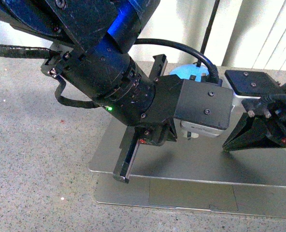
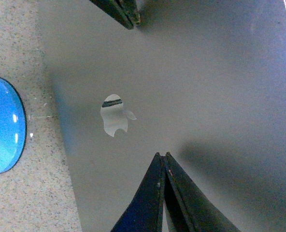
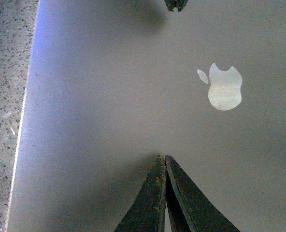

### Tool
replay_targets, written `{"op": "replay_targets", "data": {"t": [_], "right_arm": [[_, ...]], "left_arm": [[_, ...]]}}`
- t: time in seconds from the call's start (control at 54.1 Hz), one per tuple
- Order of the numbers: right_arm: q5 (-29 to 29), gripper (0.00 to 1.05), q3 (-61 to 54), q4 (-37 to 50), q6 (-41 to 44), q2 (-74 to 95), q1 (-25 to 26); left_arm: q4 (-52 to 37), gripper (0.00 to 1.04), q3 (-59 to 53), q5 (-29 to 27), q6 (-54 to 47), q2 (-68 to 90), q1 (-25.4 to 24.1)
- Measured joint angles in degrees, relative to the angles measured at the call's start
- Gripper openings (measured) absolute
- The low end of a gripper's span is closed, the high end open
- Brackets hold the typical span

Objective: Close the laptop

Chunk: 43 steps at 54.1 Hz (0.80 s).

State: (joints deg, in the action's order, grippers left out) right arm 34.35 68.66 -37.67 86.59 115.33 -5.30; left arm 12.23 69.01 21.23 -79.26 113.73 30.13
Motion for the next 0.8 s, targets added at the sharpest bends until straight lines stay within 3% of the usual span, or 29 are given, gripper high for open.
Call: {"op": "replay_targets", "data": {"t": [0.795], "right_arm": [[-0.7,0.03,-5.1,4.1,-0.8,2.1,-0.5]], "left_arm": [[-3.5,0.04,-5.1,0.2,0.3,2.6,1.5]]}}
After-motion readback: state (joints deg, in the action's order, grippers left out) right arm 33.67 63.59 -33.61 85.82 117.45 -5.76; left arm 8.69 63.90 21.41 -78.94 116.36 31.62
